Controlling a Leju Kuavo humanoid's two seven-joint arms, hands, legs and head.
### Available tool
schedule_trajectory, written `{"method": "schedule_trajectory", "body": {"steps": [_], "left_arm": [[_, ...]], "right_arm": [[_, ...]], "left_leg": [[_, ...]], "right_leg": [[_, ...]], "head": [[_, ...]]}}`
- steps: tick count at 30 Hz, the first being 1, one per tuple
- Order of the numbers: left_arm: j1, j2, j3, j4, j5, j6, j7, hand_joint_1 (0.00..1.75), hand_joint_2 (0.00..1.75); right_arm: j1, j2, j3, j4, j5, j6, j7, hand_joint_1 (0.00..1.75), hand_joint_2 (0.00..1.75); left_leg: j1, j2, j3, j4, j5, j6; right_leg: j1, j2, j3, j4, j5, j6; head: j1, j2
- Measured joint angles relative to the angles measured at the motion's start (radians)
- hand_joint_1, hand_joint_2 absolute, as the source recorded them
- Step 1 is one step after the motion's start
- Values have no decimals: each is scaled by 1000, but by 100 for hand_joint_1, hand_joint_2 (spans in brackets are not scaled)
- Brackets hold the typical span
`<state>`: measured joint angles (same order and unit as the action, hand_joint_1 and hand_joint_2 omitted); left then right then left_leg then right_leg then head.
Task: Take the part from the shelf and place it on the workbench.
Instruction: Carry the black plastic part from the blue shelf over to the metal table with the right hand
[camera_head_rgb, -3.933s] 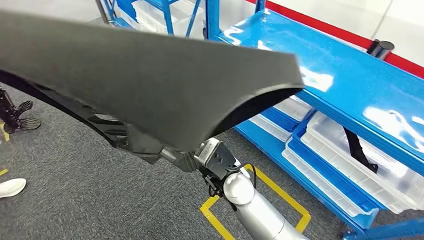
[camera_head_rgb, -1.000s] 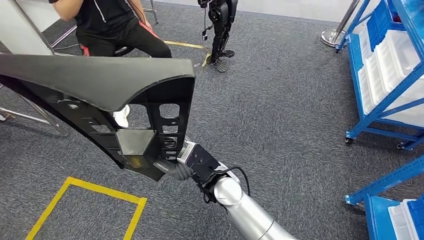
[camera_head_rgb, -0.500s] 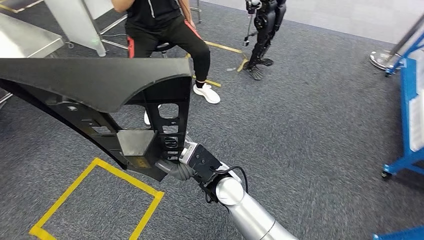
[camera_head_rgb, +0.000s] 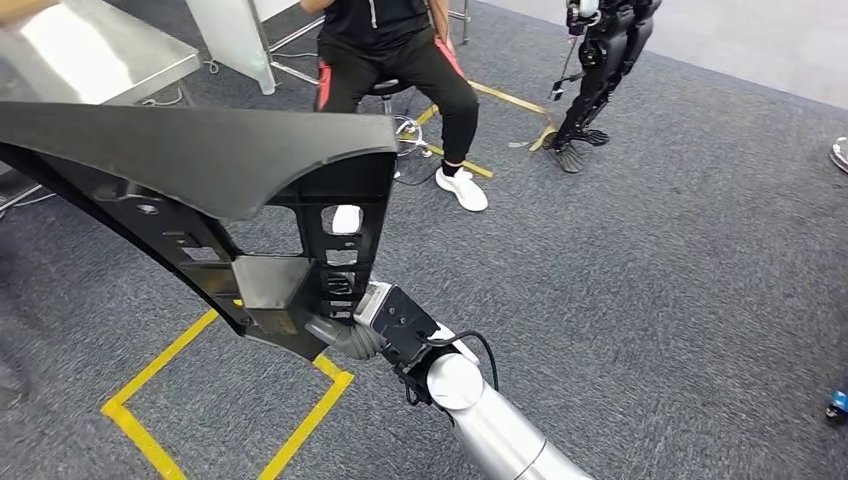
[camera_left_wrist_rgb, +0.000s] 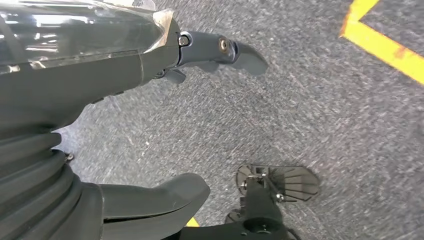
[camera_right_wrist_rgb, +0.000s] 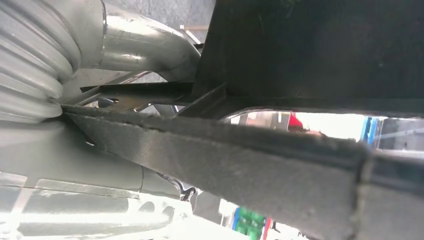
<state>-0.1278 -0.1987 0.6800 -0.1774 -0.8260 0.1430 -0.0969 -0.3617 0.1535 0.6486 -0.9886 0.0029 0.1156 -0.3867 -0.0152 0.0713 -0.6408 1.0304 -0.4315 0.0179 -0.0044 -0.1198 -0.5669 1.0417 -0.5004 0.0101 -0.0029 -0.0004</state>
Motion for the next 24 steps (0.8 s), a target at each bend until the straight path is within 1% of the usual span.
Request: {"method": "schedule_trajectory", "body": {"steps": [1,2,3,4,5,6,7,8,9,10,11,12,13,14,15,16,17,18,19,20,21,22,23,24], "left_arm": [[0,0,0,0,0,0,0,0,175],[2,0,0,0,0,0,0,0,175],[2,0,0,0,0,0,1,0,175],[1,0,0,0,0,0,1,0,175],[0,0,0,0,0,0,1,0,175],[-2,-1,0,0,1,0,2,0,175],[-2,-2,0,0,1,1,2,0,175],[-1,-2,0,0,3,2,2,0,175],[1,-3,0,0,4,3,2,0,175],[2,-3,0,0,4,5,2,0,175],[3,-3,0,0,5,6,2,0,175],[3,-3,1,0,5,6,2,0,175],[3,-3,1,0,5,6,3,0,175],[3,-3,1,0,4,6,4,0,175],[4,-3,1,0,4,6,5,0,175],[5,-2,1,0,4,6,6,0,175],[6,0,0,0,4,7,6,0,175],[7,1,0,0,3,8,7,0,175],[6,1,0,0,3,9,7,0,175],[6,1,0,0,2,10,8,0,175],[5,1,0,0,2,11,8,0,175],[4,0,0,0,1,11,8,0,175],[5,0,0,0,1,11,9,0,175],[5,0,0,0,1,12,10,0,175]], "right_arm": [[0,3,0,-1,0,0,0,175,175],[0,4,0,-2,0,0,0,175,175],[-1,6,0,-4,0,0,0,175,175],[-2,5,1,-5,0,0,0,175,175],[-2,2,1,-6,0,0,0,175,175],[0,-2,0,-6,1,-1,1,175,175],[3,-7,0,-6,2,-1,3,175,175],[6,-10,0,-6,4,-1,4,175,175],[8,-12,0,-6,5,-1,5,175,175],[9,-12,0,-6,6,-1,6,175,175],[8,-13,0,-6,7,-1,6,175,175],[8,-13,0,-6,8,-1,6,175,175],[8,-14,0,-6,8,-1,6,175,175],[8,-14,0,-6,9,-1,6,175,175],[8,-13,0,-6,9,-1,6,175,175],[8,-12,0,-6,9,-1,6,175,175],[6,-9,0,-6,9,-1,6,175,175],[4,-5,-1,-7,9,-1,6,175,175],[3,-2,-2,-7,9,-1,6,175,175],[2,-1,-2,-8,9,-2,6,175,175],[3,-1,-3,-9,9,-1,6,175,175],[5,-3,-3,-9,10,-1,7,175,175],[7,-4,-3,-8,10,-1,7,175,175],[8,-5,-3,-8,10,-1,7,175,175]], "left_leg": [[1,-14,3,-5,3,5],[4,-28,8,-13,7,9],[8,-41,15,-22,12,13],[13,-54,22,-29,16,17],[14,-68,25,-31,16,19],[16,-84,26,-31,16,22],[16,-102,26,-30,15,23],[17,-120,27,-30,15,23],[17,-137,28,-29,14,22],[18,-154,30,-28,12,19],[20,-170,31,-25,9,15],[19,-185,30,-20,5,10],[19,-197,28,-15,2,4],[18,-206,24,-12,-1,-1],[19,-214,21,-11,-2,-6],[22,-220,19,-12,-2,-10],[22,-209,17,-9,-4,-15],[22,-183,10,6,-13,-21],[22,-150,-6,40,-31,-27],[22,-113,-32,93,-57,-32],[24,-90,-69,162,-86,-36],[27,-80,-106,226,-109,-39],[30,-76,-134,269,-118,-41],[32,-73,-144,277,-109,-43]], "right_leg": [[0,-8,1,-2,-3,5],[1,1,2,2,-7,10],[1,24,-4,20,-16,11],[0,56,-23,60,-33,12],[-2,88,-52,120,-55,9],[-2,107,-91,190,-78,8],[-3,114,-127,248,-95,9],[-4,117,-150,277,-96,14],[-5,118,-155,266,-80,23],[-8,122,-137,215,-50,34],[-13,140,-107,140,-13,45],[-16,158,-78,72,16,50],[-19,172,-56,24,36,49],[-20,182,-45,0,44,43],[-17,176,-43,-2,44,34],[-18,168,-40,-3,46,26],[-19,160,-38,-5,46,19],[-21,150,-35,-6,45,12],[-24,140,-30,-8,44,4],[-24,128,-26,-9,41,-2],[-22,114,-24,-9,38,-9],[-21,100,-22,-8,35,-12],[-20,86,-20,-8,33,-14],[-20,73,-19,-8,30,-13]], "head": [[0,0],[1,0],[1,0],[3,0],[4,0],[4,0],[4,0],[4,0],[4,0],[4,0],[4,0],[4,0],[4,0],[4,0],[4,0],[4,0],[4,0],[3,0],[1,0],[0,0],[-2,0],[-2,0],[-2,0],[-2,0]]}}
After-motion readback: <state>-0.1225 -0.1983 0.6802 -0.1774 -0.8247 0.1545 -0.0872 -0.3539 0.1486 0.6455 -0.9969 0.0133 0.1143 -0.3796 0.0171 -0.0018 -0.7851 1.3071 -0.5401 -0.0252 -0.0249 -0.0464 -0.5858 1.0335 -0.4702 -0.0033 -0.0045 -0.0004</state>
